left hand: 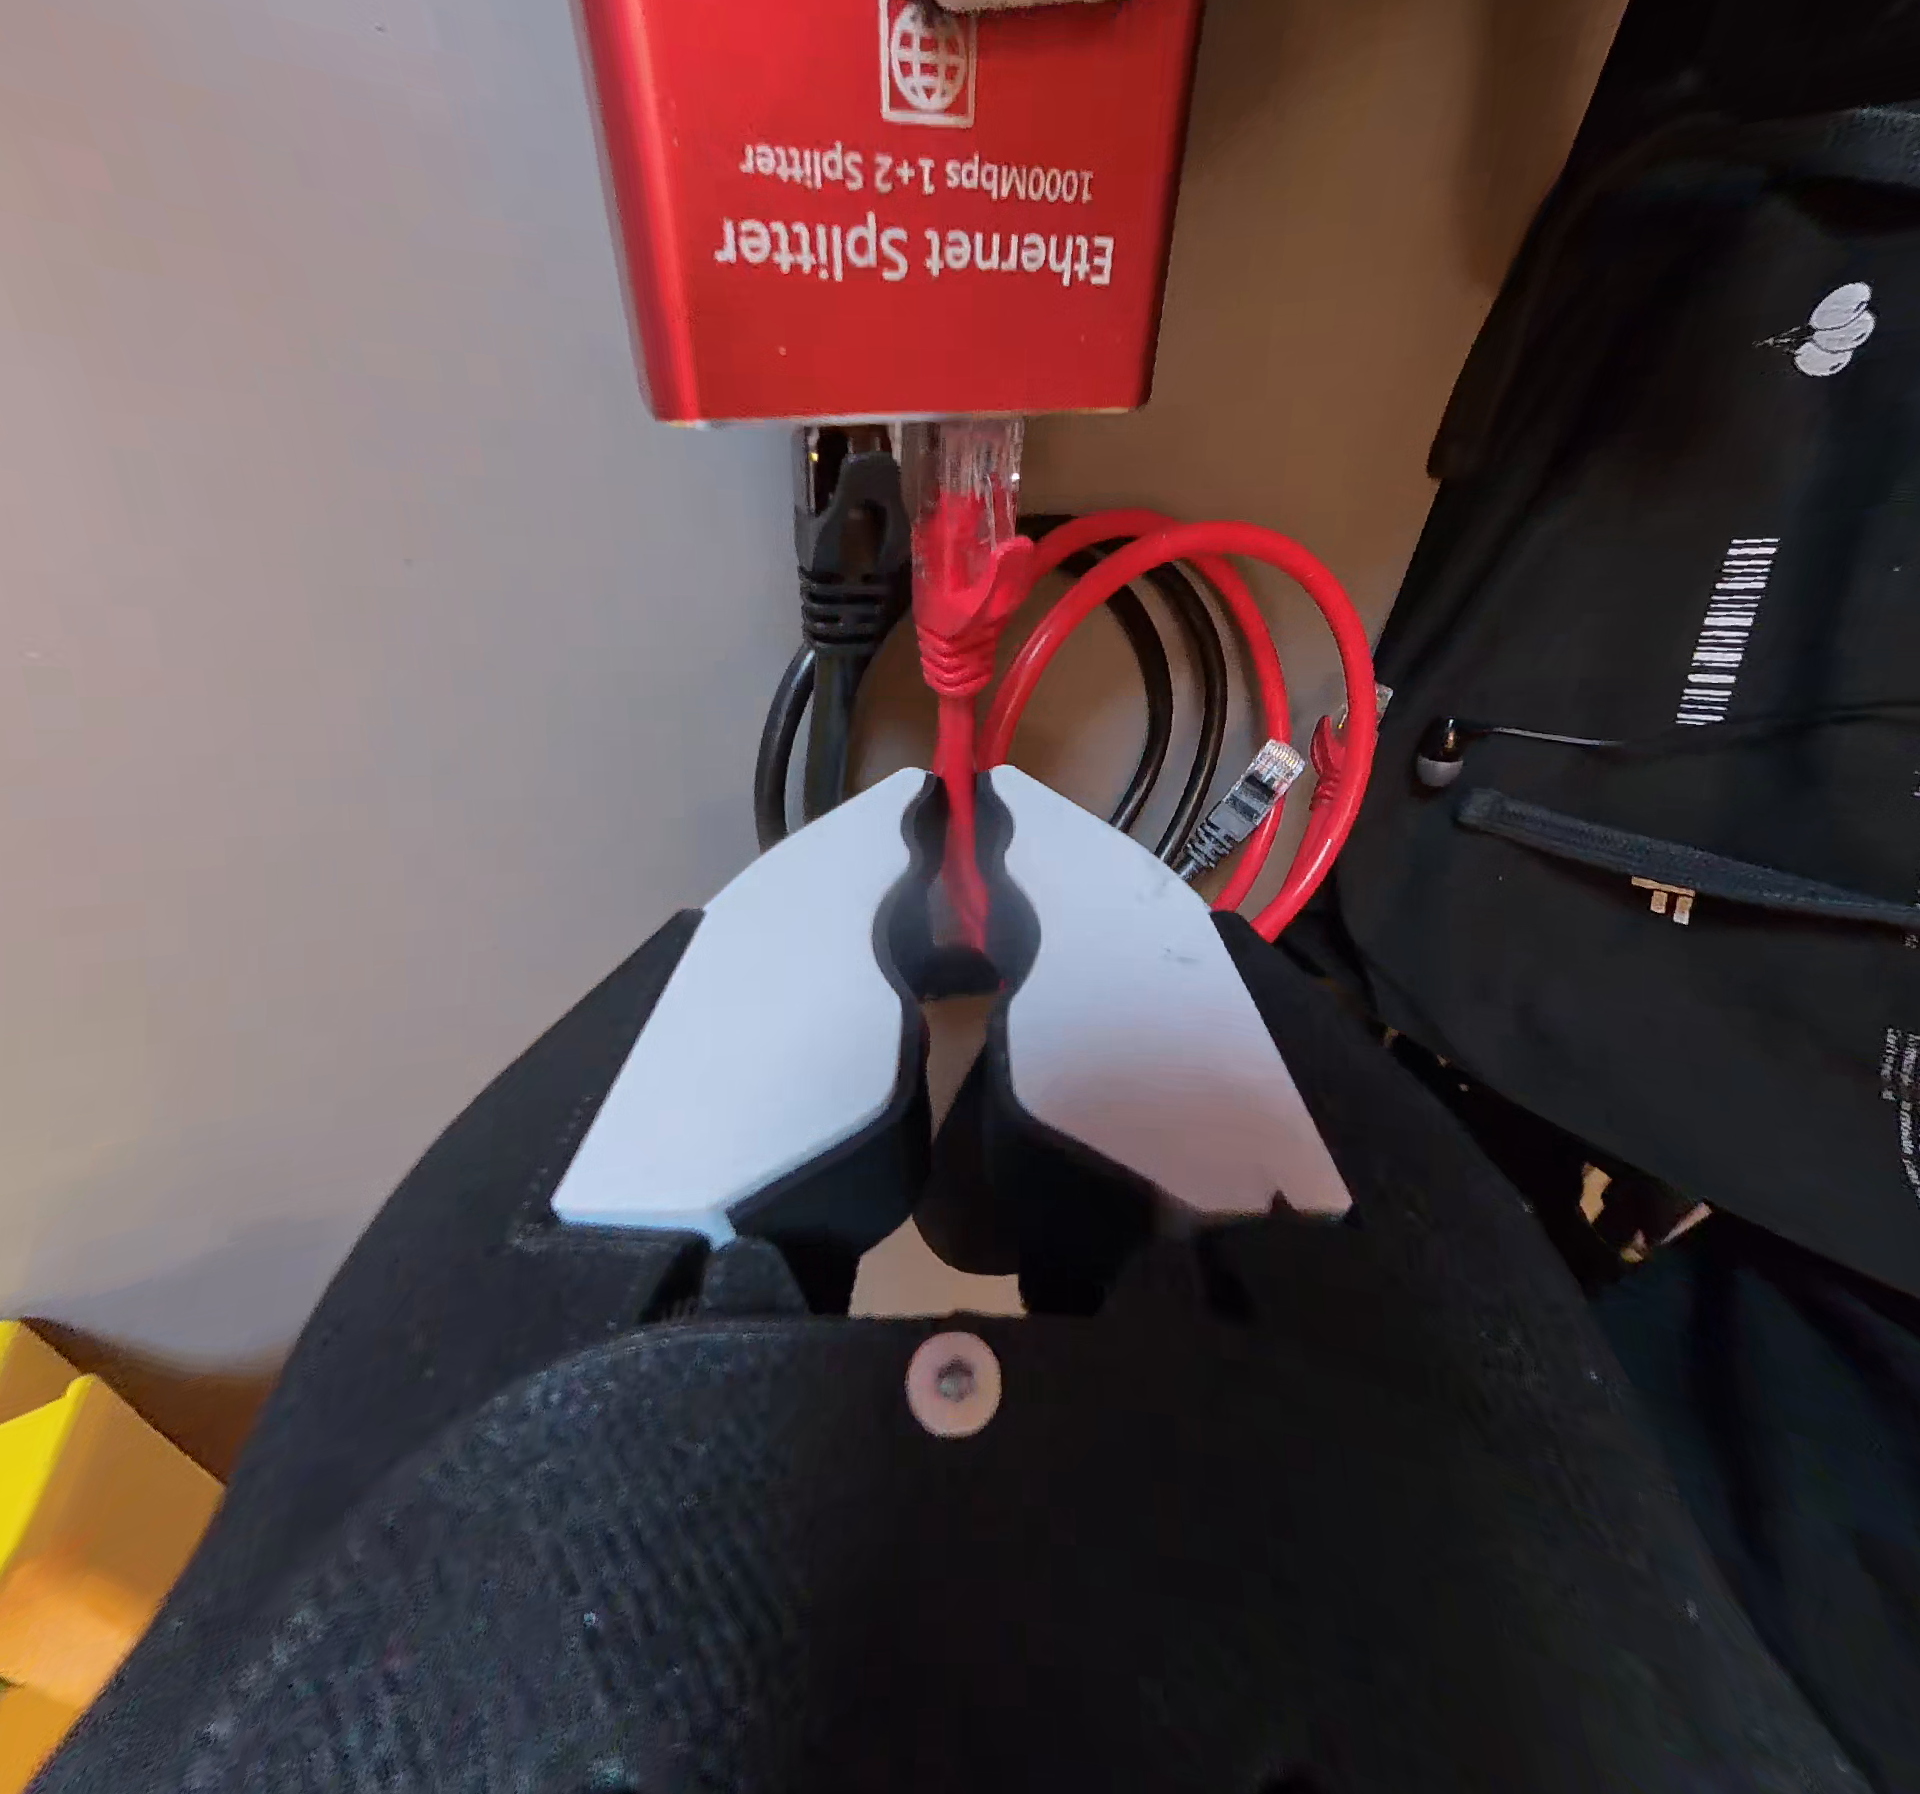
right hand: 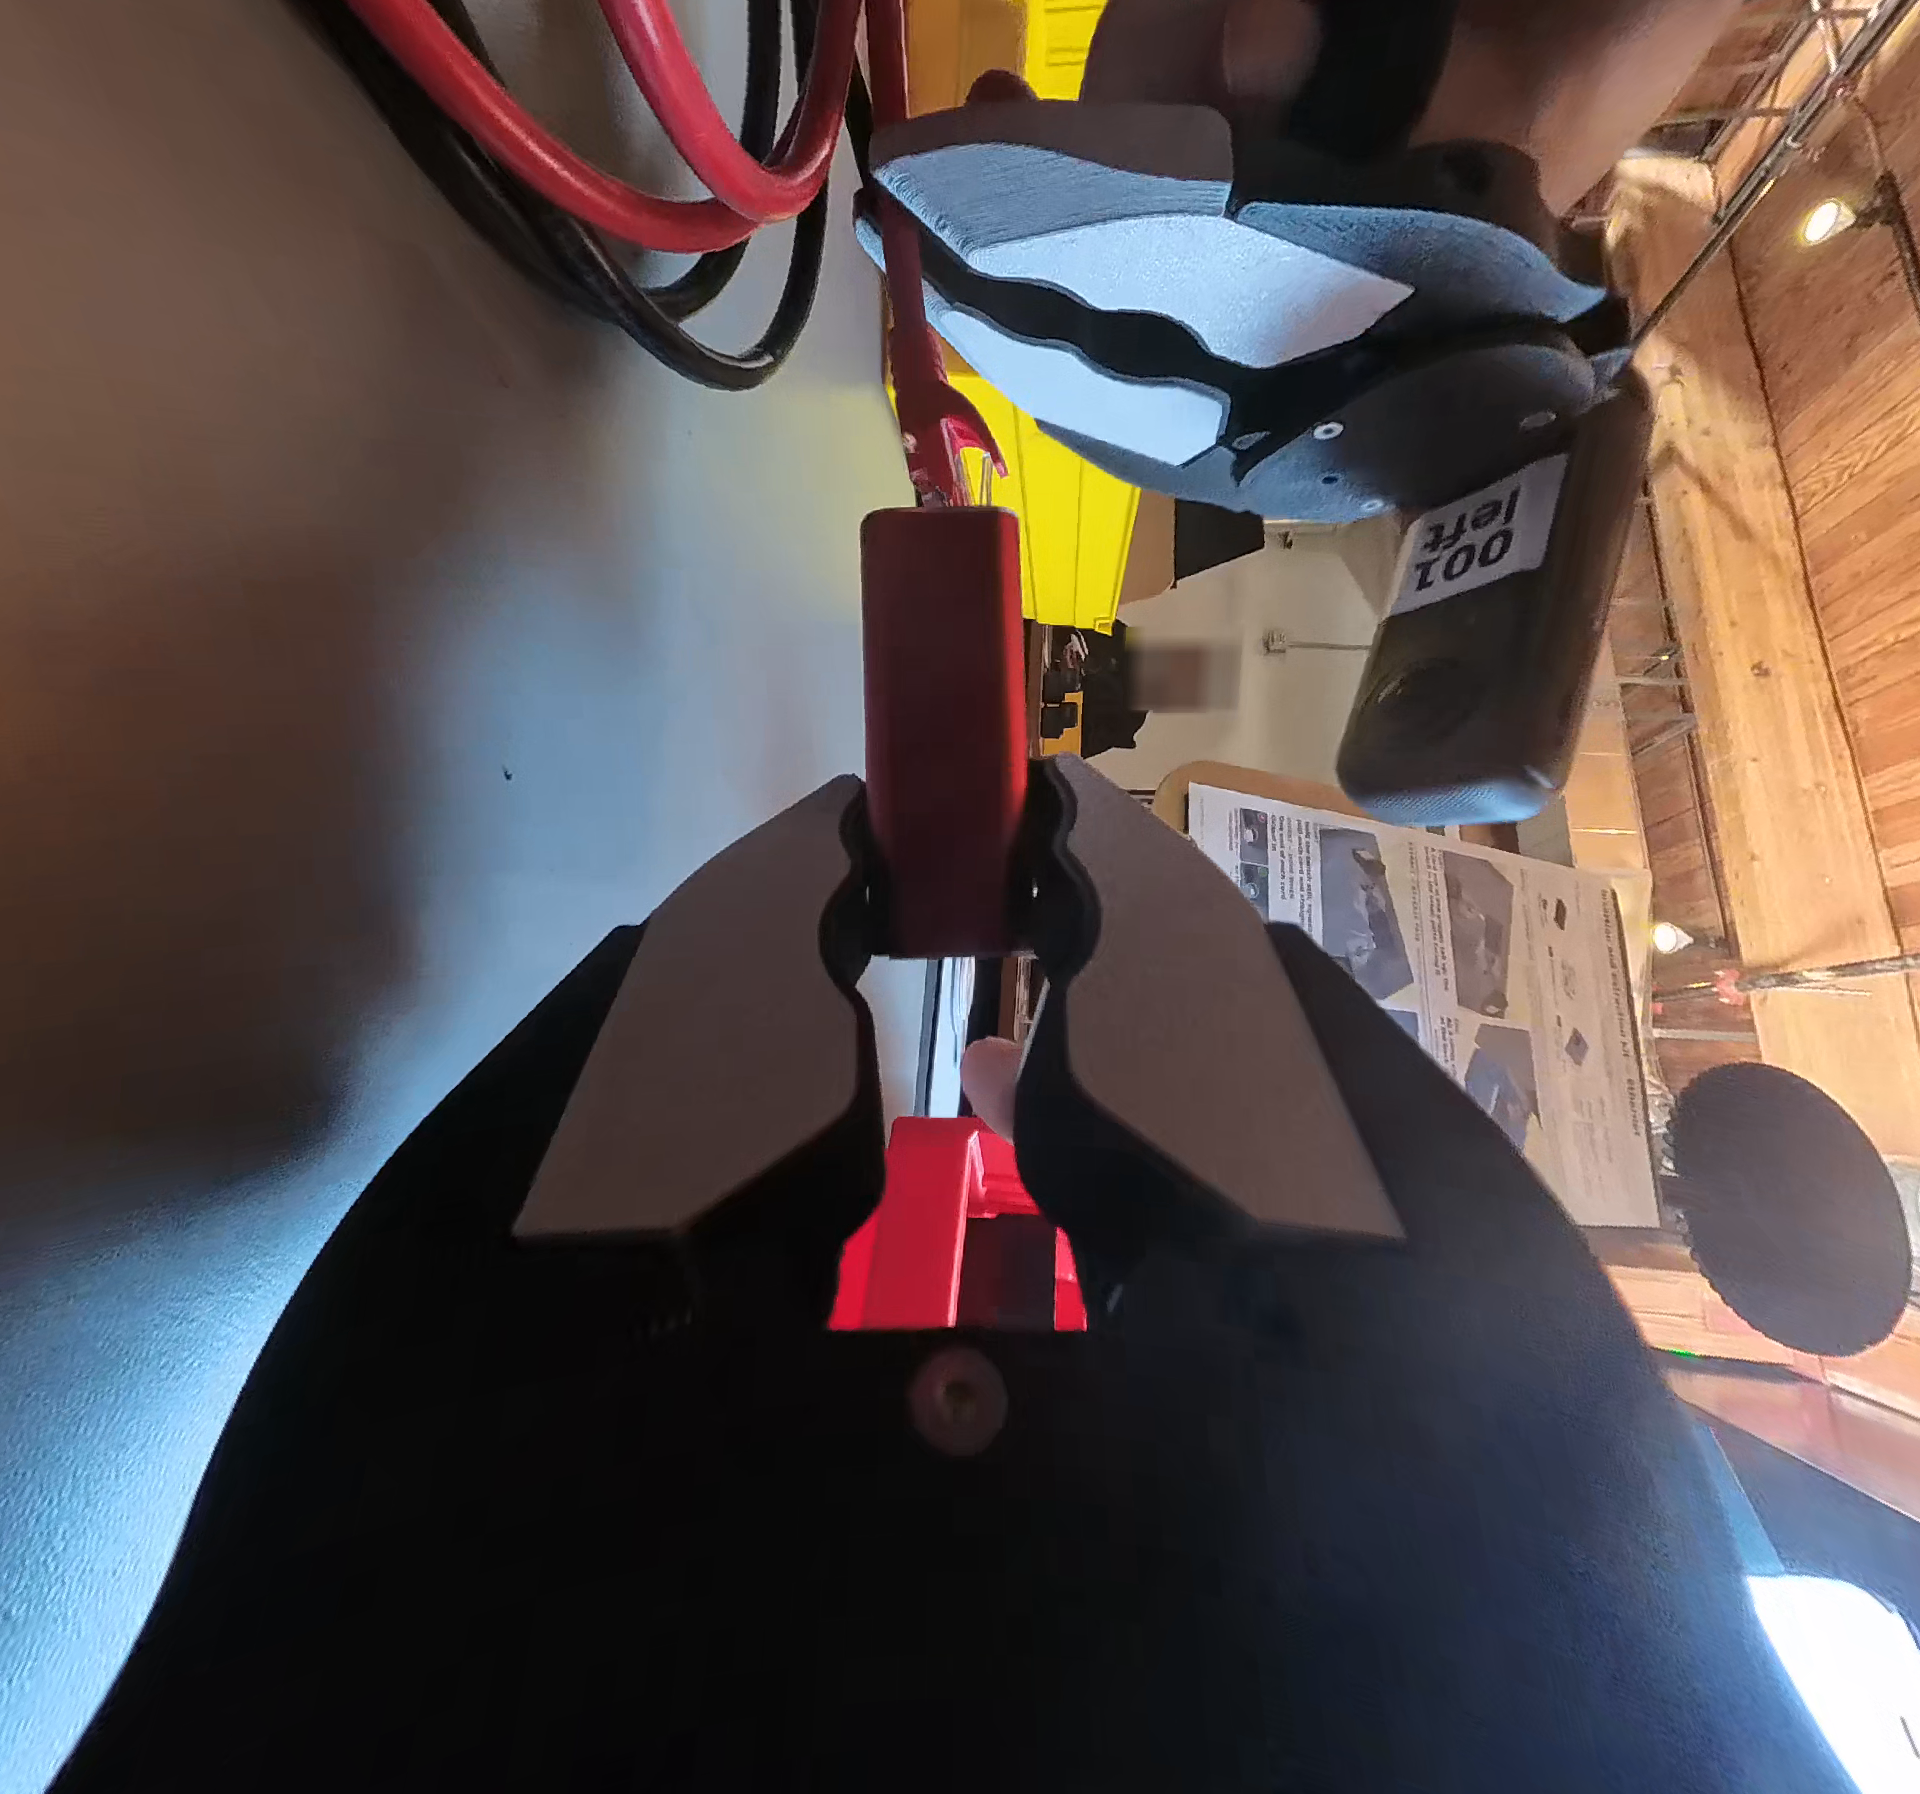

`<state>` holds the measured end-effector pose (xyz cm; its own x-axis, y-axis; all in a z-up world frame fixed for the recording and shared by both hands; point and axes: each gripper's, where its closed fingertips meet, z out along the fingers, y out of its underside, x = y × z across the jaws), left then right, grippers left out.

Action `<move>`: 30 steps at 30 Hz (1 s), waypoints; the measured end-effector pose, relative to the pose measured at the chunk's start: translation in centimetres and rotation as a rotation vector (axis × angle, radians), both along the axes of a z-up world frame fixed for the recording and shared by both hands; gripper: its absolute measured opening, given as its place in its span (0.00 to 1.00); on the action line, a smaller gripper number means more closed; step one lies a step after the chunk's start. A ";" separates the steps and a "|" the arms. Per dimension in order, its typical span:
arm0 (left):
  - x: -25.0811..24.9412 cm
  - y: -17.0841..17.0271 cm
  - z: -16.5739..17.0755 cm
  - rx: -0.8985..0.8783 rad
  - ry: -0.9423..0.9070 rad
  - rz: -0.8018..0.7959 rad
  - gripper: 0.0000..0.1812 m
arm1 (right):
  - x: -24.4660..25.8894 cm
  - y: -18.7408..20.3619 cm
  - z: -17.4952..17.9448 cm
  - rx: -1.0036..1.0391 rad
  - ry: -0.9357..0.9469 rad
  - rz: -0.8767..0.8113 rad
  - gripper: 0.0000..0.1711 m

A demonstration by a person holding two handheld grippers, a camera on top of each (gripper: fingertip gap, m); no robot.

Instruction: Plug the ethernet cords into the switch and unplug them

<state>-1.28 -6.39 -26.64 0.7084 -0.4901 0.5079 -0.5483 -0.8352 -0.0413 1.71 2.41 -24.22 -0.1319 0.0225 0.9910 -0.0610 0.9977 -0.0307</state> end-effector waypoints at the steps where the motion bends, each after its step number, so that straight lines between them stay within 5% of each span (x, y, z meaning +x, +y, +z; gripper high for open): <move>1: 0.0 -0.1 0.0 -0.016 0.001 -0.008 0.03 | 0.0 -0.1 0.0 0.003 -0.001 0.003 0.15; 17: 0.0 -0.5 -0.6 -0.178 0.038 -0.029 0.03 | 0.1 -0.6 -0.5 0.042 -0.005 0.025 0.16; 30: 0.6 0.8 7.3 0.021 -0.041 -0.021 0.03 | 0.4 -0.2 4.0 -0.041 0.110 0.027 0.15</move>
<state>-0.64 -5.63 -19.30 0.6765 -0.5160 0.5255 -0.5634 -0.8221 -0.0819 2.16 2.19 -20.26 -0.0231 0.0614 0.9978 -0.0927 0.9937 -0.0633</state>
